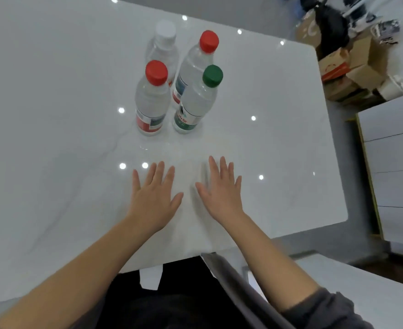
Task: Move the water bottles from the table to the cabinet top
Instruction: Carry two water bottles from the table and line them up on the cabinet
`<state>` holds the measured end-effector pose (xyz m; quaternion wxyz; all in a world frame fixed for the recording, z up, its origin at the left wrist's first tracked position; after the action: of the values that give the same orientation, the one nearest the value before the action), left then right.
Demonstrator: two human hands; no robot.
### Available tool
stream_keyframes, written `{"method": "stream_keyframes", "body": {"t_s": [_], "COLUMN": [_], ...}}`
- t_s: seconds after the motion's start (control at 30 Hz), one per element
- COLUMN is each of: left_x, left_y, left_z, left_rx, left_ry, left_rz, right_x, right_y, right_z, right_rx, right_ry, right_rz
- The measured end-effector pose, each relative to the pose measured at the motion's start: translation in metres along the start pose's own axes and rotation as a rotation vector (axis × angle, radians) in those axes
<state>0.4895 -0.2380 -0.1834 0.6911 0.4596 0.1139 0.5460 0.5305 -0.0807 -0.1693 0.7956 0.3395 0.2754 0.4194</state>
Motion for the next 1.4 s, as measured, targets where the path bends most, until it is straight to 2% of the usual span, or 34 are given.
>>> {"method": "stream_keyframes", "body": {"t_s": [0.17,0.27,0.4,0.53,0.7,0.9,1.03,1.4], "left_x": [-0.030,-0.048,-0.069,-0.077,-0.080,-0.084,-0.088,-0.079], "left_y": [0.015,0.028,0.060,0.083,0.090,0.100,0.096,0.050], "left_z": [-0.013,-0.019,-0.031,-0.049,-0.076,-0.094,-0.095,-0.042], "left_rx": [0.003,0.050,0.257,0.359,0.416,0.420,0.380,0.178], "left_ry": [-0.013,0.039,0.049,0.017,-0.119,-0.159,-0.162,-0.308], "left_rz": [-0.006,0.077,0.406,0.724,0.913,0.911,0.839,0.794], "right_x": [-0.023,-0.030,-0.038,-0.046,-0.062,-0.064,-0.061,-0.021], "right_y": [0.004,0.014,0.028,0.037,0.048,0.061,0.052,-0.022], "right_z": [-0.016,-0.035,-0.053,-0.074,-0.096,-0.102,-0.080,-0.013], "right_rx": [0.045,0.059,0.177,0.323,0.430,0.508,0.463,0.406], "right_ry": [-0.056,-0.070,-0.054,0.007,0.040,0.053,0.078,-0.022], "right_rz": [-0.171,-0.411,-0.859,-1.013,-1.088,-0.980,-0.933,-1.059]}}
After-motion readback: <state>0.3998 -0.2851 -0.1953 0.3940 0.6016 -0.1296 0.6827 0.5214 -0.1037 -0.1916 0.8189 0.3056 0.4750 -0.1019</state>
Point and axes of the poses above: each hand's wrist, its own z-axis away from the middle knuckle, its own y-axis out of the back of the hand, x = y × z, the point moved 7 cm from there along -z, towards the middle knuckle, and after that the axes turned 6 degrees about -x, right-handed, at the moved point
